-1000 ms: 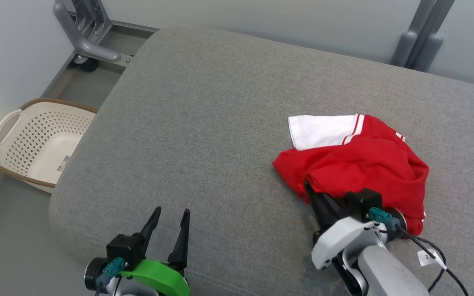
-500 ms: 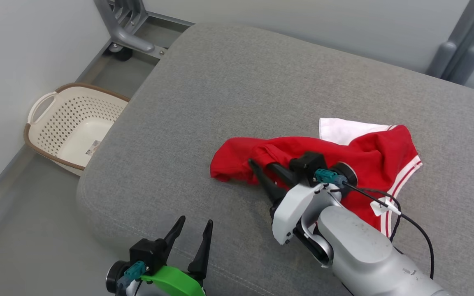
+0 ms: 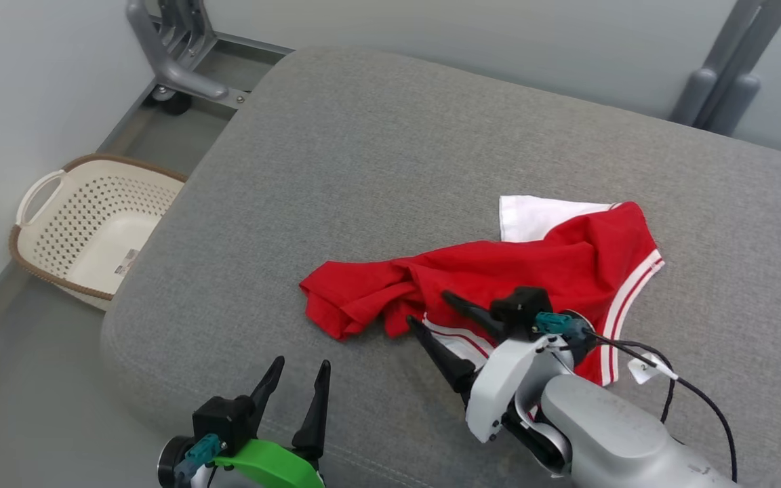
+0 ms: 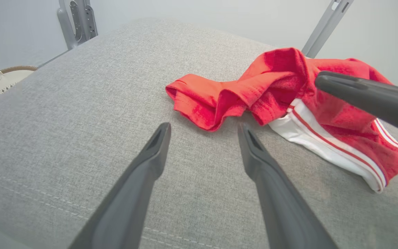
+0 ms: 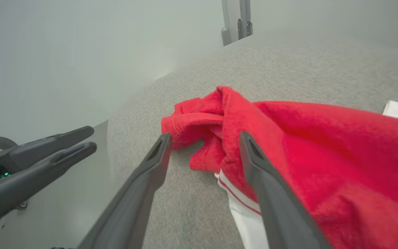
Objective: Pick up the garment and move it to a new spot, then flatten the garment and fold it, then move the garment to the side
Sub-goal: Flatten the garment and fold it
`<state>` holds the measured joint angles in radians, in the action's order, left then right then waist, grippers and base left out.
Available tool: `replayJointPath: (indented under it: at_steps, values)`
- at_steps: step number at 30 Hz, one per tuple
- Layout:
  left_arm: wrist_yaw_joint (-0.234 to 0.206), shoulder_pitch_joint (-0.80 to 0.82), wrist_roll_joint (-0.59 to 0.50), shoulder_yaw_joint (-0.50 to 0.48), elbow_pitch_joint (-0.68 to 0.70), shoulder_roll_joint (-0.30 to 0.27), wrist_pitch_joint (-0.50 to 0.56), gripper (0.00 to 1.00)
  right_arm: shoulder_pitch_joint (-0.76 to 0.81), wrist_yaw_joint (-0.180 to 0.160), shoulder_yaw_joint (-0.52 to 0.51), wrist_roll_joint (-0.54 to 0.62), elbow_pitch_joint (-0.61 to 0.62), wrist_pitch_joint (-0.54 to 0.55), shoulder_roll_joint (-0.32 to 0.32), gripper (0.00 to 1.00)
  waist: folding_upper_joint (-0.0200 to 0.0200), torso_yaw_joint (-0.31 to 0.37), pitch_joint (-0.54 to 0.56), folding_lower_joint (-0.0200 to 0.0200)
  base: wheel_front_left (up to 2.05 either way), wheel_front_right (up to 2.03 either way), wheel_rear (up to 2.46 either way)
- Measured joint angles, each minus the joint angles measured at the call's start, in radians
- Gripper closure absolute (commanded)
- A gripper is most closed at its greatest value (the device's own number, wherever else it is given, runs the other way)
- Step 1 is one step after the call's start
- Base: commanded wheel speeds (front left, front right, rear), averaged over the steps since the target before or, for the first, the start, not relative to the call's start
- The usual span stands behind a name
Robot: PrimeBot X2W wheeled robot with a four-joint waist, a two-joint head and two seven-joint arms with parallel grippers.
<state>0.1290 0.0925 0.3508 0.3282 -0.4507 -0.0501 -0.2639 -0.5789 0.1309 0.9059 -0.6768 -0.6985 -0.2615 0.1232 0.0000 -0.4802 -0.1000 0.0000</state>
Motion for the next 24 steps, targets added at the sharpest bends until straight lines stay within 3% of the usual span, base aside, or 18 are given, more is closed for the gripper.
replayJointPath:
  at_steps: [5,12,24]
  values:
    - [0.0,0.003,0.0,0.004,0.014,0.001,0.0,0.0,0.053,0.0,-0.101,0.002,0.081,0.0,0.07,0.0,0.0,0.056,0.003,0.0,0.0,0.0,0.0]
    - [0.0,0.016,0.008,0.027,0.031,0.001,0.0,0.0,0.07,0.0,-0.355,0.105,0.045,0.0,0.153,0.0,0.0,0.096,-0.02,0.0,0.0,0.0,0.0]
    - [0.0,0.051,0.035,0.069,0.069,0.0,0.0,0.0,-0.049,0.0,-0.617,0.254,-0.109,-0.001,0.235,0.0,0.0,0.034,-0.126,0.0,0.0,0.0,0.0]
